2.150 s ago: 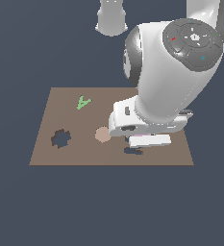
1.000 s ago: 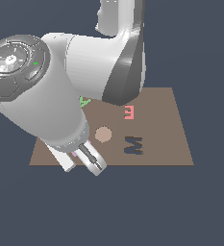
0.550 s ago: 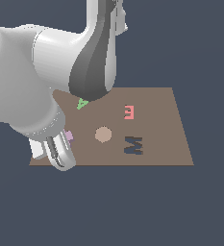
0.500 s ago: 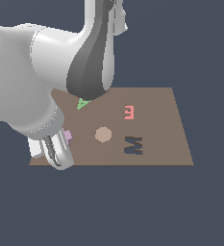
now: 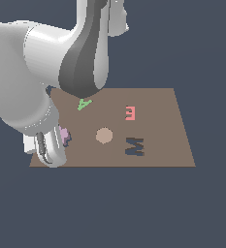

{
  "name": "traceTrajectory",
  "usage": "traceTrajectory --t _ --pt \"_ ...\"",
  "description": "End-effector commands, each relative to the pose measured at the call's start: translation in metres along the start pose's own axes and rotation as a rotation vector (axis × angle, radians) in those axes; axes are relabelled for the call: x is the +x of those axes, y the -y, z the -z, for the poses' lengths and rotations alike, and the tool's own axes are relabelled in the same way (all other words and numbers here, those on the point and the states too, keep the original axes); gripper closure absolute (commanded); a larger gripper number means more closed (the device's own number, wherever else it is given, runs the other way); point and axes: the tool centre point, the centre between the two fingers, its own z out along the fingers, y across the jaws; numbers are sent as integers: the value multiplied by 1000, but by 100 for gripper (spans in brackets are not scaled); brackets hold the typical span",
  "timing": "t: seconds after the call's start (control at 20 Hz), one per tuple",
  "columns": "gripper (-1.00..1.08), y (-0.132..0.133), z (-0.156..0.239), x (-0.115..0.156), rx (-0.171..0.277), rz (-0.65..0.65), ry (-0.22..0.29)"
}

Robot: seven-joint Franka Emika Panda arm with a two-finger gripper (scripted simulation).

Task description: Insert a designated object into the corresponding slot on a board.

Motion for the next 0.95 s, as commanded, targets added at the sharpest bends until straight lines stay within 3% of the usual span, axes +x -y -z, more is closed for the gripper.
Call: traceTrajectory --t 0.0,0.4,0.45,0.9 --pt "108 1 0 -1 1 4 0" --pt "108 2 -10 -1 1 5 1" --pt "-92 2 -10 -1 1 5 1" --pt "-92 2 -10 -1 1 5 1"
